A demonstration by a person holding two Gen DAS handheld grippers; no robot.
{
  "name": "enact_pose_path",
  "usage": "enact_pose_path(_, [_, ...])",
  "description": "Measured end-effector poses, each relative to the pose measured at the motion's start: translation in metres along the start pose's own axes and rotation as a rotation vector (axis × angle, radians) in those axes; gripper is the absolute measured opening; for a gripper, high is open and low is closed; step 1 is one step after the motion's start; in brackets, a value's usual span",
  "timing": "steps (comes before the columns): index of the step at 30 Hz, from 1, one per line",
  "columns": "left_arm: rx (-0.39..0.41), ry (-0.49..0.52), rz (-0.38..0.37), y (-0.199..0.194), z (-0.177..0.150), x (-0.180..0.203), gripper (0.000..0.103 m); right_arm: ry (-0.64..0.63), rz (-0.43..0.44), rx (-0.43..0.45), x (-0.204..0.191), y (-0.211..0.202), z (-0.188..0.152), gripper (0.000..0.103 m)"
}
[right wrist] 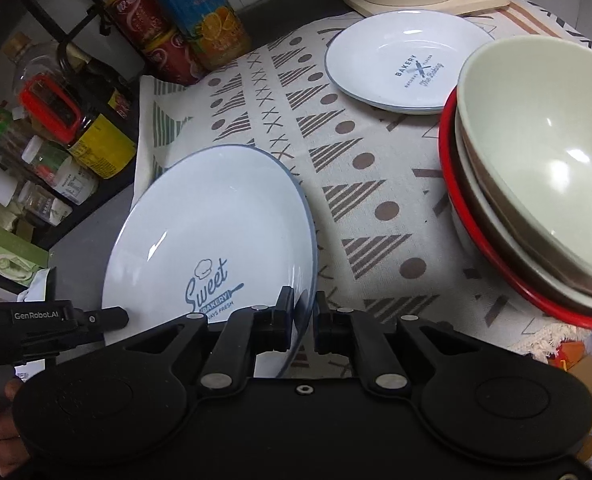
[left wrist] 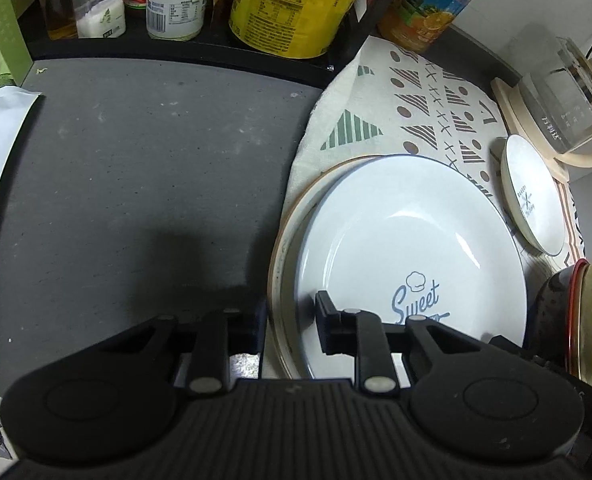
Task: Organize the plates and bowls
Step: 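Lower the Sweet Bakery plate onto the gold-rimmed plate and open both grippers, then move both tools to the small white Bakery plate near the kettle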
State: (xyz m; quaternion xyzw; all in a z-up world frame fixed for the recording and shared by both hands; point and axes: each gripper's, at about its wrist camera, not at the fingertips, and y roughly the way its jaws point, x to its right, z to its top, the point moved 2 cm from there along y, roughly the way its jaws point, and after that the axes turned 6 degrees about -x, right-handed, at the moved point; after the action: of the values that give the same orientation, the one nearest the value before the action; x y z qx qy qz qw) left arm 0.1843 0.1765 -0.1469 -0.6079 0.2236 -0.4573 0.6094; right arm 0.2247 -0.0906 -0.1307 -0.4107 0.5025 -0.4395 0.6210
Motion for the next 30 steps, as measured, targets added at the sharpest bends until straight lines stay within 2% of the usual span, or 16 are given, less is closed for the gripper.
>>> enact_pose_path(7, [0.023,-0.035,-0.037,-0.001,0.001,-0.010,0.015,-0.006,-0.001,-0.024,-0.005,0.010,-0.003,0.012])
enact_pose_path(13, [0.031,-0.026,-0.027,-0.006,0.003,-0.010,0.013,-0.055,-0.054,-0.028,-0.015,0.015,0.002,0.016])
enact_pose_path(14, [0.031,-0.013,-0.017,-0.009,0.004,-0.009,0.013,-0.063,-0.062,-0.023,-0.016,0.014,0.003,0.021])
enact_pose_path(16, [0.042,0.010,0.006,-0.014,0.008,-0.008,0.014,-0.078,-0.072,0.002,-0.017,0.008,0.006,0.022])
enact_pose_path(21, [0.055,0.027,-0.005,-0.027,0.020,0.000,0.018,-0.065,-0.044,0.048,-0.017,-0.007,0.018,0.048])
enact_pose_path(23, [0.062,0.044,-0.009,-0.031,0.025,0.005,0.024,-0.058,-0.042,0.066,-0.018,-0.012,0.023,0.050])
enact_pose_path(25, [0.076,0.063,-0.007,-0.035,0.029,0.011,0.038,-0.050,-0.036,0.078,-0.018,-0.015,0.028,0.056])
enact_pose_path(26, [0.082,0.072,-0.001,-0.037,0.031,0.013,0.043,-0.050,-0.041,0.088,-0.019,-0.017,0.030,0.061])
enact_pose_path(28, [0.099,0.082,0.012,-0.041,0.035,0.017,0.059,-0.054,-0.056,0.114,-0.021,-0.021,0.034,0.069])
enact_pose_path(30, [0.122,0.090,0.002,-0.045,0.038,0.020,0.067,-0.060,-0.071,0.139,-0.025,-0.025,0.038,0.078])
